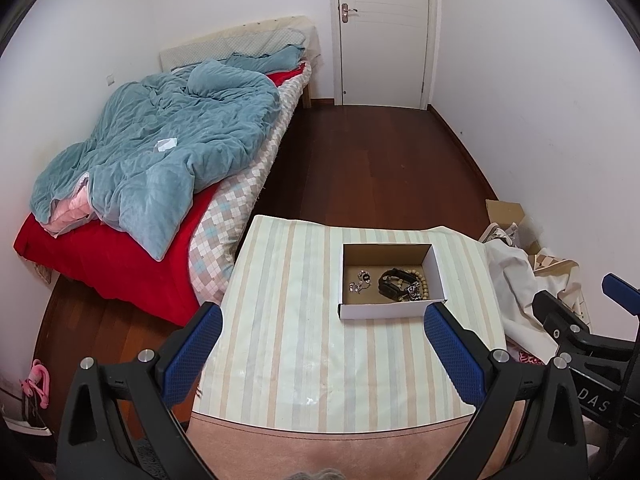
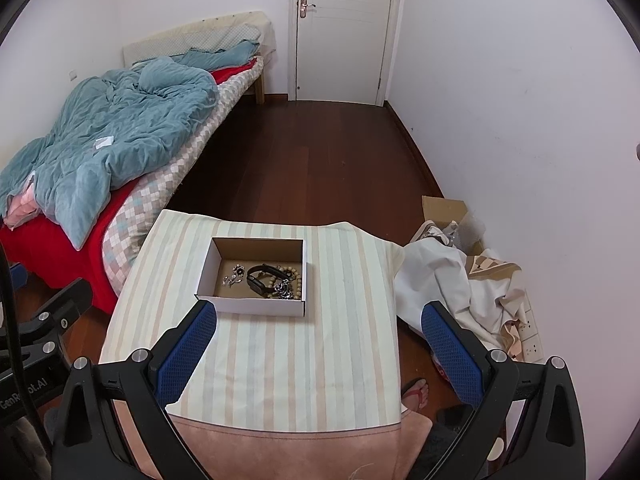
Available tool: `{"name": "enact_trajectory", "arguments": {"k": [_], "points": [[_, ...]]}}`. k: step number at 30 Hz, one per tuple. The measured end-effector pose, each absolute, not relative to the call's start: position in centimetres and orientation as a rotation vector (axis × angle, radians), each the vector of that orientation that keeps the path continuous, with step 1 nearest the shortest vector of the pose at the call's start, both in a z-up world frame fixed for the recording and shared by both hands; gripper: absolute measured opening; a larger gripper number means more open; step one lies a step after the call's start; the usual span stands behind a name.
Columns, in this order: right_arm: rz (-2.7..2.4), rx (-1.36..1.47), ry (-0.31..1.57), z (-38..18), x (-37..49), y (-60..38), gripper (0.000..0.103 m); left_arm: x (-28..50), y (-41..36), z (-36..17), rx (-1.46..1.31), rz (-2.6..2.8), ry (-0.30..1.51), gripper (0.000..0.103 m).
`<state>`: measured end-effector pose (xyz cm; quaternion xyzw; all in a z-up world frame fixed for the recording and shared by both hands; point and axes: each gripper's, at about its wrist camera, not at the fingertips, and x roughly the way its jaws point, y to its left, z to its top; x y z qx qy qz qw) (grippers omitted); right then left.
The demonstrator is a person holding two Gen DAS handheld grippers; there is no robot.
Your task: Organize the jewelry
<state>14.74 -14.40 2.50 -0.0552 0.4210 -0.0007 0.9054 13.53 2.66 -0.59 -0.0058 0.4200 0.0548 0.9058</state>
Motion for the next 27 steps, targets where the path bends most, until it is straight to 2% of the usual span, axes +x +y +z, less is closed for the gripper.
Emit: {"name": "enact_trajectory", "arguments": {"k": [27], "points": [[0.001, -0.113, 0.865, 2.99, 14.68, -14.70, 0.103, 13.17, 2.76, -0.22, -0.029, 0.115, 0.872, 0.103]]}}
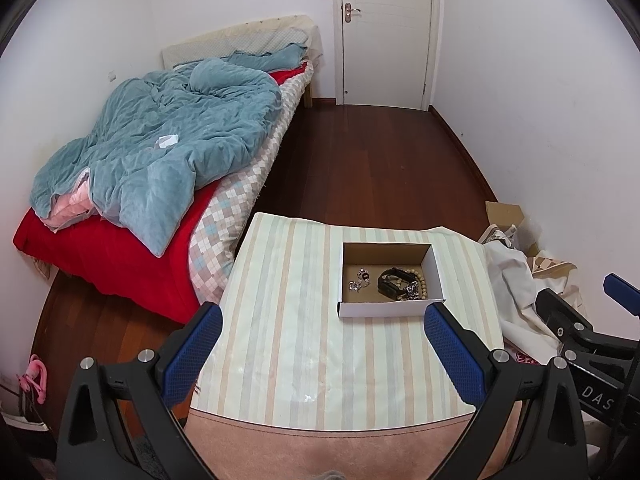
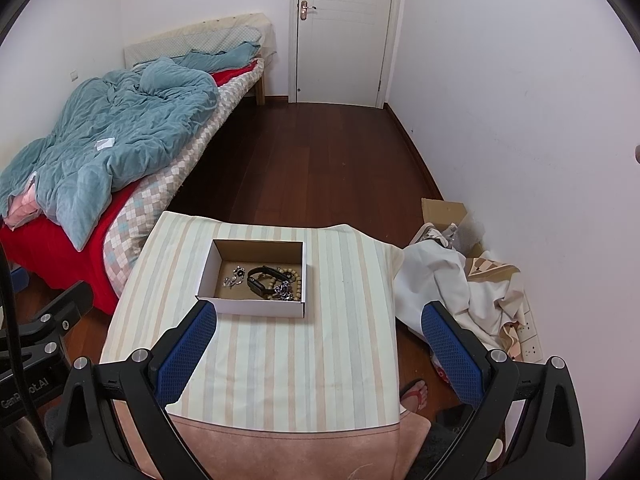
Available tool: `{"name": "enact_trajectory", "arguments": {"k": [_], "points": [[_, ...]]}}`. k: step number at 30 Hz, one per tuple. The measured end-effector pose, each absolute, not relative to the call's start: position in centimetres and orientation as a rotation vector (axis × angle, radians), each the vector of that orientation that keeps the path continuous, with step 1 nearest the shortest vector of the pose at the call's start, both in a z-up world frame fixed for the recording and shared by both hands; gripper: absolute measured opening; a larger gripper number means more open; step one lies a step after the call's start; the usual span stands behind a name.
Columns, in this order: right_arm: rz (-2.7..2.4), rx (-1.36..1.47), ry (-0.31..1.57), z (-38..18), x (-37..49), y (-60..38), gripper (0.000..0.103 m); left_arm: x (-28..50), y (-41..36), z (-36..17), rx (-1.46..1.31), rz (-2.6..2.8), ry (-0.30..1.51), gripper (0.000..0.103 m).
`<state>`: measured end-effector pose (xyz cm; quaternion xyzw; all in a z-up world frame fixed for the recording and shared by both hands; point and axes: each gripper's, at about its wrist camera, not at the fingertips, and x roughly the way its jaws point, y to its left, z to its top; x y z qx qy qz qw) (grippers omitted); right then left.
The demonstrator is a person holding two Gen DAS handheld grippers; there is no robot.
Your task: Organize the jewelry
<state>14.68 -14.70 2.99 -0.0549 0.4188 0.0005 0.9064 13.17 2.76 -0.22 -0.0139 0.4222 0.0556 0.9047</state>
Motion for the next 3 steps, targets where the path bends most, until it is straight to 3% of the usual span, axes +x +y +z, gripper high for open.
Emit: {"name": "enact_trajectory", "arguments": {"k": [3], "points": [[-0.001, -0.115, 0.862, 3.00, 14.68, -14.70, 0.103, 13.11, 2.78, -0.13, -0.035, 0.116, 0.869, 0.103]]}}
